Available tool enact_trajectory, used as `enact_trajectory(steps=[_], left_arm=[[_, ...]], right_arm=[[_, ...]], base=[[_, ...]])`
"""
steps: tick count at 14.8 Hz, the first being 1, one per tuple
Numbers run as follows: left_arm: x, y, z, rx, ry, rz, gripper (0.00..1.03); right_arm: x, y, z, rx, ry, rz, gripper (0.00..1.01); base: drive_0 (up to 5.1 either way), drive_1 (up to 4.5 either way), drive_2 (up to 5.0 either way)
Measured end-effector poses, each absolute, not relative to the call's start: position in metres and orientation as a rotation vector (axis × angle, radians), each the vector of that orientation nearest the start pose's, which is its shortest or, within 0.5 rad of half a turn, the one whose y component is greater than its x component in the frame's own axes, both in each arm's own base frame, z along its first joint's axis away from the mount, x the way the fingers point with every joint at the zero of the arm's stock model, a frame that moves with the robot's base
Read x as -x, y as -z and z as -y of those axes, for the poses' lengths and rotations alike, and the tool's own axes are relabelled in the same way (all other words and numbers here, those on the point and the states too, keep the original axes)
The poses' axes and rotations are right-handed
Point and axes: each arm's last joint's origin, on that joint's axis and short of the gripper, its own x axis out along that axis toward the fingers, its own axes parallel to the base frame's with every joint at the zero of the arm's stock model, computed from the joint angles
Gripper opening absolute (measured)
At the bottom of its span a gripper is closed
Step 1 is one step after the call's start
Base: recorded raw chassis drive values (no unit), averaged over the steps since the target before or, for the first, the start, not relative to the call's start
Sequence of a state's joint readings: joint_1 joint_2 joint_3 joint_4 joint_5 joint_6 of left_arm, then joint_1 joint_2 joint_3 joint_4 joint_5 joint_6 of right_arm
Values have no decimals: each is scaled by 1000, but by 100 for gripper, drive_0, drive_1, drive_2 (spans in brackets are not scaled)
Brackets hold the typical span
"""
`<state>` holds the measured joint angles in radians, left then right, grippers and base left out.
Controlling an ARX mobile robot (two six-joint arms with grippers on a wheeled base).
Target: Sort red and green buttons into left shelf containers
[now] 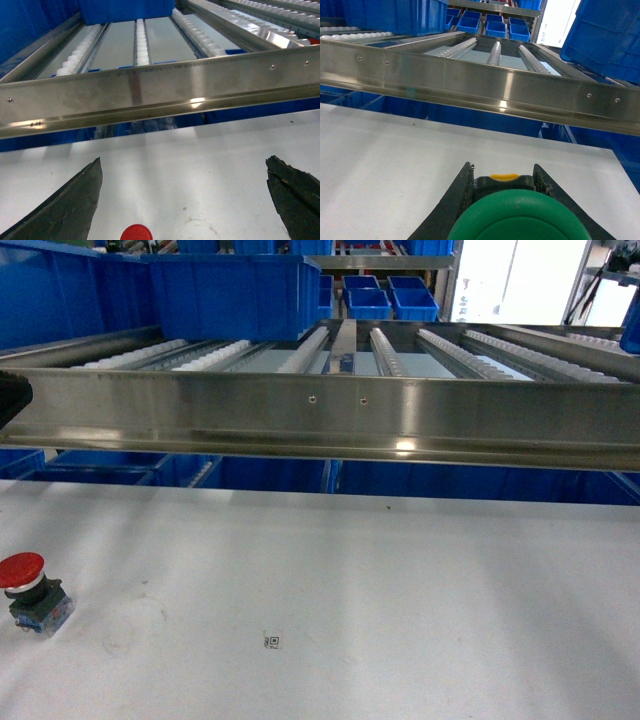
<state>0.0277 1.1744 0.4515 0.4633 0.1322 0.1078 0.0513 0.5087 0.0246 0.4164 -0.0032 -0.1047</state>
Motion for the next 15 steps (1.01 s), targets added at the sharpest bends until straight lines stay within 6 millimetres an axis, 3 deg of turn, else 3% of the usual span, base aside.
enact_trajectory(steps=[5, 7, 12, 13, 15], left_arm=[[-255, -171, -21, -64, -12, -377, 98], [-268, -169, -33, -47, -48, -385, 98], [-293, -146, -42, -16, -5, -495, 98], [-307, -135, -47, -25, 3, -544, 98], [-312, -125, -46, -37, 18, -598, 98]], right_arm=[[-131, -165, -7, 106, -58, -65, 28], [-131, -165, -7, 106, -58, -65, 28], [-131, -165, -7, 106, -58, -65, 28], [-131, -165, -7, 106, -58, -65, 28], [-131, -165, -7, 106, -58, -65, 28]], base=[[0, 0, 0], [0, 0, 0], [0, 0, 0], [0, 0, 0], [0, 0, 0]])
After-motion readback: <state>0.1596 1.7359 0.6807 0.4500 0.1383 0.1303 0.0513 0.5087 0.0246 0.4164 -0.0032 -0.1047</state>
